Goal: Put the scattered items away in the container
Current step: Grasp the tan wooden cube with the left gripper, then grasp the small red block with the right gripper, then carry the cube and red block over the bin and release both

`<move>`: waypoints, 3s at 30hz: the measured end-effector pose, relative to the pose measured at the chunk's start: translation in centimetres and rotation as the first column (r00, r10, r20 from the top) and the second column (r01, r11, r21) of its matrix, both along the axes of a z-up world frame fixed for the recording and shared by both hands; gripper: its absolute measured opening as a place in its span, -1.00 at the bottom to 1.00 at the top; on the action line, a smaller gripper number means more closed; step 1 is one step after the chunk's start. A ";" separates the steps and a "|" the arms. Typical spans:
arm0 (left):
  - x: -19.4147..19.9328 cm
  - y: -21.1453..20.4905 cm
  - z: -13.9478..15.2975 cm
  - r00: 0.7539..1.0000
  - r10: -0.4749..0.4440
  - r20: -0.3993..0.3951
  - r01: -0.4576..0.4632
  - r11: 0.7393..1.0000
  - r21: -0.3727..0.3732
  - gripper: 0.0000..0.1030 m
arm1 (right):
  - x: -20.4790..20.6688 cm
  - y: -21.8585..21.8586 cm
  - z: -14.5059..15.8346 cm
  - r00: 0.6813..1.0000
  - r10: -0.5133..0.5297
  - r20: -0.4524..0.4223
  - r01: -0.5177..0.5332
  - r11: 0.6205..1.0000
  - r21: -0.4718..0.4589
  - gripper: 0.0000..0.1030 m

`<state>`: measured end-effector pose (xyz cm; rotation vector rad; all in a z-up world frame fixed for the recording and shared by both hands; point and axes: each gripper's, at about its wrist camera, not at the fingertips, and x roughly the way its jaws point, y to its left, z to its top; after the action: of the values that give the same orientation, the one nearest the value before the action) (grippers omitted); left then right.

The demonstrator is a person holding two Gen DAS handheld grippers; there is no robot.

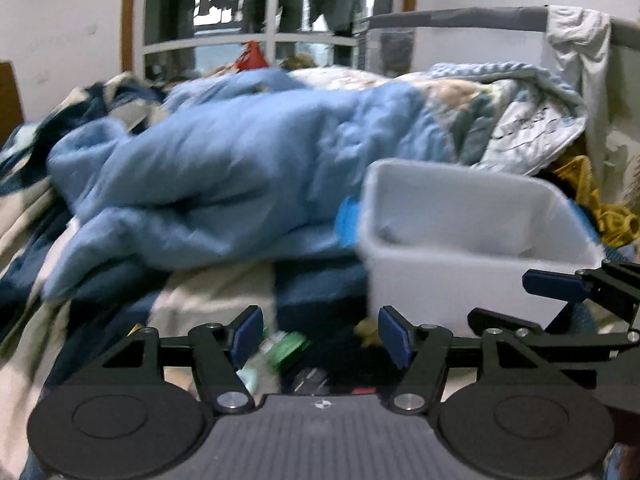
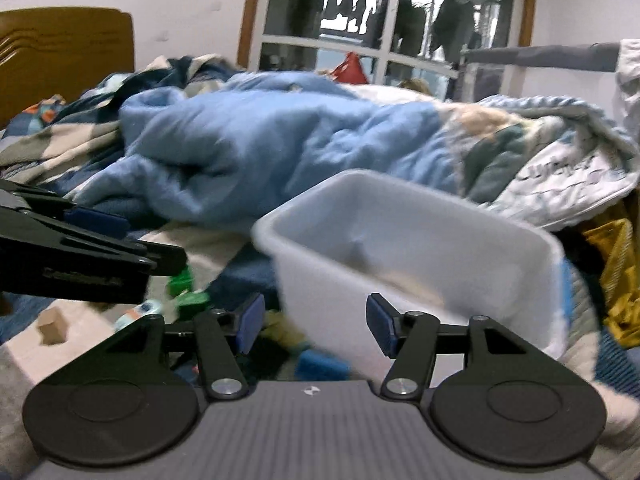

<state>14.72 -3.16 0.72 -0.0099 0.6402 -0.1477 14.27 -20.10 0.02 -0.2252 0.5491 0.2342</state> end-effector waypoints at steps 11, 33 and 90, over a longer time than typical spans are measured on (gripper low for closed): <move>-4.9 8.6 -5.0 0.991 0.115 -0.070 -0.115 0.993 0.005 0.46 | -1.9 4.2 -4.2 0.996 0.030 -0.089 -0.027 0.999 0.039 0.19; -1.8 12.2 -10.6 0.983 0.121 -0.140 -0.121 0.993 0.012 -0.14 | -2.4 8.1 -8.4 0.994 0.088 -0.064 -0.086 0.996 0.034 0.13; -3.4 -5.7 -1.0 0.981 -0.191 0.039 0.189 0.981 0.052 -0.16 | -3.7 -3.3 -1.2 0.994 -0.075 0.075 0.064 0.989 0.131 -0.45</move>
<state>11.33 -8.83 -0.31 0.1009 0.6004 -0.3166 10.53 -23.40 -1.14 -0.0898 0.4596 0.1910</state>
